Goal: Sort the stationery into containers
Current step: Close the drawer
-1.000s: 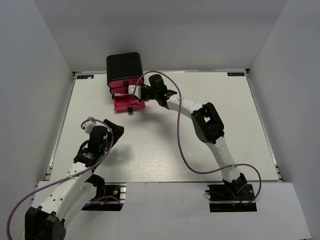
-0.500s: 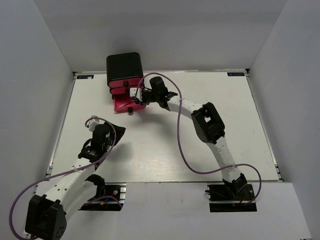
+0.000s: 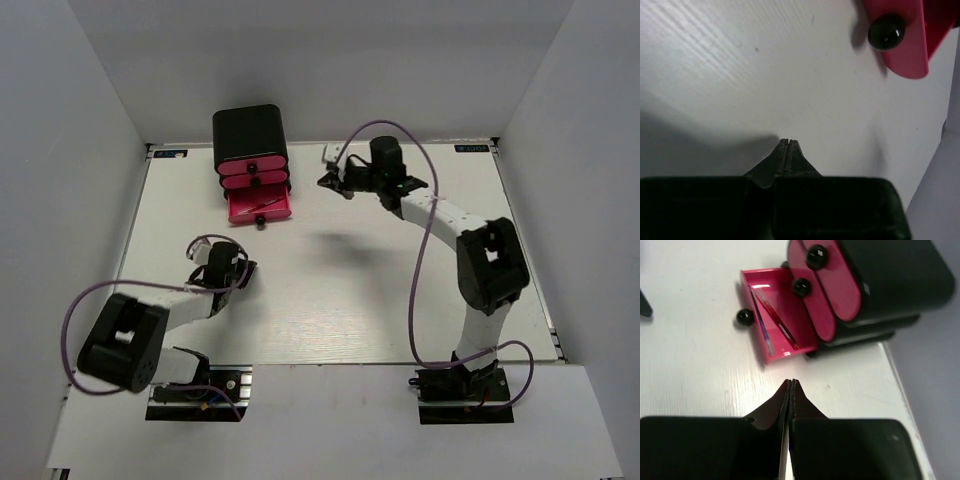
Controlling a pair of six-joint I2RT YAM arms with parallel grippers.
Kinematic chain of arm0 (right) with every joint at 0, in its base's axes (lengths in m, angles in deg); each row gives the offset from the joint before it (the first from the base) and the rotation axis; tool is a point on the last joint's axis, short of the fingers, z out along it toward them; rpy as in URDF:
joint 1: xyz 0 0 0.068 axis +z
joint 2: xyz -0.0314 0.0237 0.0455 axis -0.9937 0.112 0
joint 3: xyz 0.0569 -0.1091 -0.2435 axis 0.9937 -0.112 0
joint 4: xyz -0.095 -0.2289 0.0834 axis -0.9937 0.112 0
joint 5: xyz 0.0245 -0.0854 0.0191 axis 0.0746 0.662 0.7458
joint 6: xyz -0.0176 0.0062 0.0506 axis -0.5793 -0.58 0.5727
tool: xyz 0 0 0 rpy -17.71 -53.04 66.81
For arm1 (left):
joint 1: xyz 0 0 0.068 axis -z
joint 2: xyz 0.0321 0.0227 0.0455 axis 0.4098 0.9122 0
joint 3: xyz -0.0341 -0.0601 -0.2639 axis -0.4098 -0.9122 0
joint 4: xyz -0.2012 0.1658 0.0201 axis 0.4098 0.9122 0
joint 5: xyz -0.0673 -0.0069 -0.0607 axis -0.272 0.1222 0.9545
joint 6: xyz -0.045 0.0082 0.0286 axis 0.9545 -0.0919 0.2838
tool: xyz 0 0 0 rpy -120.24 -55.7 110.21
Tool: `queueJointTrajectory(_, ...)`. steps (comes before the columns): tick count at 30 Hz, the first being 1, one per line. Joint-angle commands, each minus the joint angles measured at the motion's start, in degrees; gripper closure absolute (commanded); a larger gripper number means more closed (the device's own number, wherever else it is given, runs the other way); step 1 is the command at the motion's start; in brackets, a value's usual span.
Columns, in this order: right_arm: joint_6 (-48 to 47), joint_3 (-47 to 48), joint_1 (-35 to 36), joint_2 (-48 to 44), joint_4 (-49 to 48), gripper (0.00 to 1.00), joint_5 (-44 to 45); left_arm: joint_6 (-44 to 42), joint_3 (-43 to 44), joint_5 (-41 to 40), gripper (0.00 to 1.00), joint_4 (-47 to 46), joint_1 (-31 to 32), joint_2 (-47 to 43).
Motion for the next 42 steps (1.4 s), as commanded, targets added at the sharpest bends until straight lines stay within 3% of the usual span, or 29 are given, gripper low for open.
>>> queueJointTrajectory(1, 3.82, -4.90, -3.14, -4.11, 0.85, 0.99, -1.98, 3.42, 6.92, -2.12, 0.97, -5.79, -0.24, 7.54)
queueJointTrajectory(7, 3.90, -10.27, -8.24, -8.77, 3.58, 0.96, -3.64, 6.42, 13.09, -2.12, 0.94, -8.15, -0.77, 19.84)
queueJointTrajectory(11, 4.08, -11.86, -10.09, -9.83, 4.11, 0.94, -4.79, 8.87, 15.12, -3.34, 0.93, -8.16, -0.77, 23.37)
queueJointTrajectory(30, 4.43, -13.09, -13.52, -10.71, 5.16, 0.94, -6.37, 11.34, 20.57, -3.70, 0.73, -13.69, -4.81, 33.04)
queueJointTrajectory(42, 4.17, -13.53, -13.70, -10.53, 5.34, 0.94, -6.37, 11.34, 21.18, -2.56, 0.59, -16.60, -5.34, 34.10)
